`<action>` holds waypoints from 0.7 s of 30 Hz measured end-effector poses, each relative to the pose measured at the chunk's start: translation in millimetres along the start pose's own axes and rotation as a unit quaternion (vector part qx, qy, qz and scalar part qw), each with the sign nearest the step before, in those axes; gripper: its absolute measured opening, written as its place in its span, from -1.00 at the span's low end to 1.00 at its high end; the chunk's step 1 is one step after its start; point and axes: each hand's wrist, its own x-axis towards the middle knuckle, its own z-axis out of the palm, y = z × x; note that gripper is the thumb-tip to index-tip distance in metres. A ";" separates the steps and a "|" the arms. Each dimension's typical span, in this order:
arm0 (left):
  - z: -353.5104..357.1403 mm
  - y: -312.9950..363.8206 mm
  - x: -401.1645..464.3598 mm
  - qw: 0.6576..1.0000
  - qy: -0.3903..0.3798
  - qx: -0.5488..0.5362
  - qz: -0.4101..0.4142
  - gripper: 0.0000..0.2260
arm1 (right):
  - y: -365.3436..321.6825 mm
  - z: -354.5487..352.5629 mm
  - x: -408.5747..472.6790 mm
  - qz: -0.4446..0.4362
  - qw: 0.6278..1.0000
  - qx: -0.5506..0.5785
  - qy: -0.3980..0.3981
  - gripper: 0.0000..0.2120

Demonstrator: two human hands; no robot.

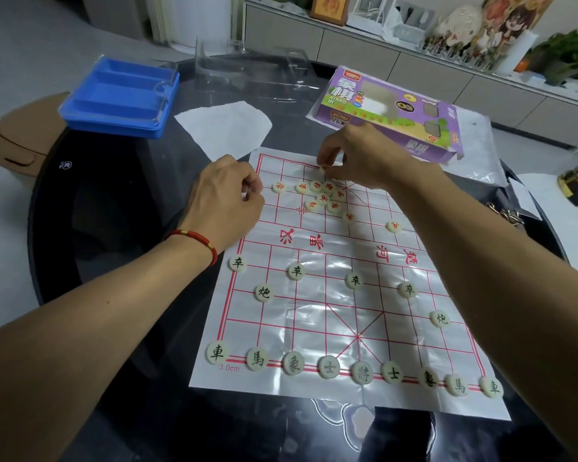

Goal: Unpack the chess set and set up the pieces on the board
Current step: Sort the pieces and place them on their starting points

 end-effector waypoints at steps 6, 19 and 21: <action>-0.1 0.3 0.4 1.000 0.002 0.001 0.001 -0.93 | 1.7 0.0 0.5 0.004 1.000 -0.002 -0.008 -0.77; -0.3 0.0 1.3 1.000 0.005 0.005 0.001 -0.96 | 0.7 -11.1 -7.4 0.019 0.999 0.006 0.029 -0.81; -0.5 -0.2 1.8 1.000 0.006 0.003 0.001 -0.96 | -0.4 -16.3 -17.2 0.005 0.999 0.012 0.039 -0.86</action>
